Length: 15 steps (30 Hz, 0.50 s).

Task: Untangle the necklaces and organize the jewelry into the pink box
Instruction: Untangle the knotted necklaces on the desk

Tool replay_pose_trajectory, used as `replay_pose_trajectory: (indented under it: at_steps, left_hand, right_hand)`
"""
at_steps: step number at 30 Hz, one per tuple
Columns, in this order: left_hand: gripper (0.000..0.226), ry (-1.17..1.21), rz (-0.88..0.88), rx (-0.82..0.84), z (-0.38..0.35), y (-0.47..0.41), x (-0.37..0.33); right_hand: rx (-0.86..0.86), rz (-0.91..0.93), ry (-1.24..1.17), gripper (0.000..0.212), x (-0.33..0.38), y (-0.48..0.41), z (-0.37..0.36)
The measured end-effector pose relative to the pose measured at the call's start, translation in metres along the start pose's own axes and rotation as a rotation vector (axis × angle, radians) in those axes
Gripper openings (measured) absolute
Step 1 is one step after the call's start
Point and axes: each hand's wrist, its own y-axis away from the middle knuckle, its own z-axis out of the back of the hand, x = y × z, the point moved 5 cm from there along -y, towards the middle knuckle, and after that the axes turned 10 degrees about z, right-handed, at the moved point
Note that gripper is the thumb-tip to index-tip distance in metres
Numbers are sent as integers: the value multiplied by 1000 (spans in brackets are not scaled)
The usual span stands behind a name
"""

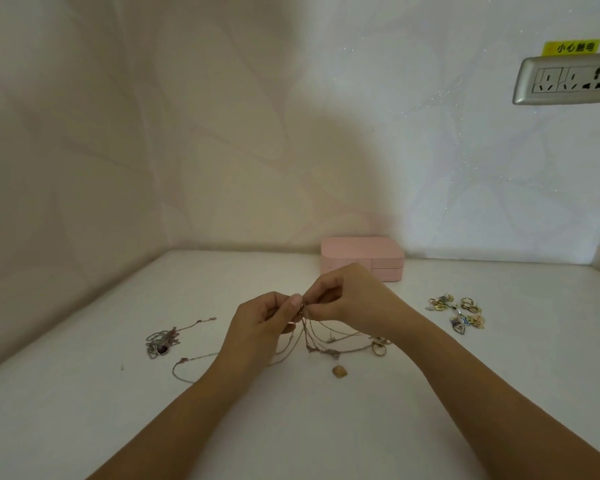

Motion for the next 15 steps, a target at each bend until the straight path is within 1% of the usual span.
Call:
replay_pose_trajectory:
  at_steps: [2, 5, 7, 9, 11, 15]
  left_hand:
    - [26, -8, -15, 27, -3, 1, -2]
    - [26, -25, -31, 75, -5, 2, -5]
    - [23, -16, -44, 112, -5, 4, -6]
    - [18, 0, -39, 127, -3, 4, -7]
    - [14, -2, -27, 126, -2, 4, -8]
    - [16, 3, -6, 149, -6, 8, -9]
  right_hand:
    - [-3, -14, -35, 9, 0, 0, 2]
    - [16, -65, -155, 12, -5, 1, 6]
    - [49, -101, -188, 13, -9, 2, 6]
    - [81, -126, -209, 10, -11, 3, 3]
    - [110, -119, -253, 9, -9, 2, 1]
    - [123, -81, -269, 24, -9, 2, 0]
